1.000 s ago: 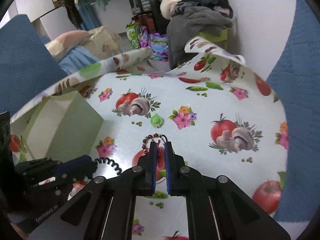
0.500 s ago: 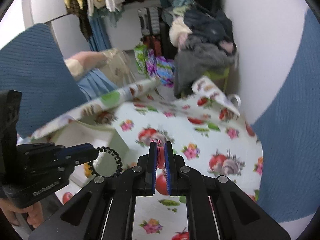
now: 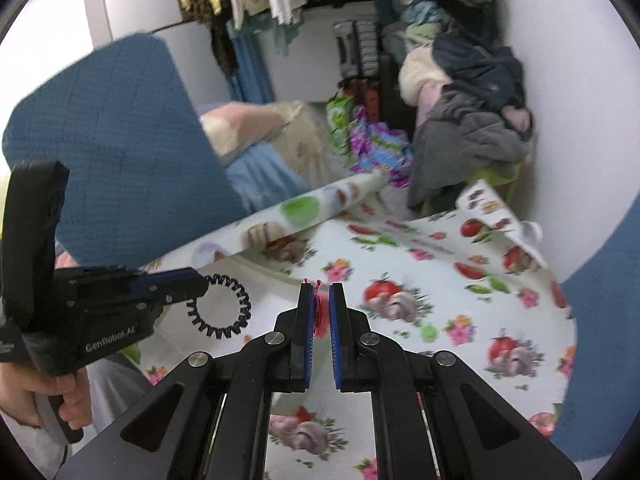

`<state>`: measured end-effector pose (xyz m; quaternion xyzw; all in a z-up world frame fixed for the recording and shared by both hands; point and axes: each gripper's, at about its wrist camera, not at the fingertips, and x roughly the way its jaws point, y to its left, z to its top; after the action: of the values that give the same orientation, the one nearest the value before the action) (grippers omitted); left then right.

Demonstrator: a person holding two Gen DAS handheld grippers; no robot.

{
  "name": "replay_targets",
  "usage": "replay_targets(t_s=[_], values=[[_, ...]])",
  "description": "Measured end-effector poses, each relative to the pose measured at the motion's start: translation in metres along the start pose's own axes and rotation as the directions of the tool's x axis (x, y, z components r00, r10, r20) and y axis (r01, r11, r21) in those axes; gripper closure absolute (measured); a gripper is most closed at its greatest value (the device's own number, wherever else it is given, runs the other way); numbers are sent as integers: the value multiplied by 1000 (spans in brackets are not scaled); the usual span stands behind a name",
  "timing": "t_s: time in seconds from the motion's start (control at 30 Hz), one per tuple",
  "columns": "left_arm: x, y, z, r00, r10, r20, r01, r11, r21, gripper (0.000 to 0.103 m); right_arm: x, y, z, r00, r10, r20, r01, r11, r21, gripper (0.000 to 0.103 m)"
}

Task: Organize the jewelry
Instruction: 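Carry the hair tie with the left tool and pink clip with the right over the box, then open the left tool to drop the hair tie while the right drops the pink clip, then move both open tools back over the brown beaded bracelet and green bead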

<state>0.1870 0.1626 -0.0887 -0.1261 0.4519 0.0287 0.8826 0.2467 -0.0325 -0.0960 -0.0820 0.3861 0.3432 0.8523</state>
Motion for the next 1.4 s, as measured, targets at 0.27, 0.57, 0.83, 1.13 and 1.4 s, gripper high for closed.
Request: replay_targets(t_s=[0.27,0.57,0.83,1.13,1.4], values=[[38,48,-32,996,34,-85,-37,999,-37,96,75,38,-21,989,65,-130,-68,997,-20,98],[69,66,-57,988,34,-153,-46,996,-74,95,133,54,-49,963,90,-255,-100,995,-24,98],[60,66,-53,990,61,-125,-73,993,-93,93,131,61,-45,962,117,-249,-133,990,-51,96],[24,42,-31,997,63,-40,-66,993,-94,33,79,46,-9,983,140,-117,-147,987,-59,57],[-3,-2,7,997,60,55,-57,997,-52,18,20,2,21,992,129,10,-129,991,-38,36]])
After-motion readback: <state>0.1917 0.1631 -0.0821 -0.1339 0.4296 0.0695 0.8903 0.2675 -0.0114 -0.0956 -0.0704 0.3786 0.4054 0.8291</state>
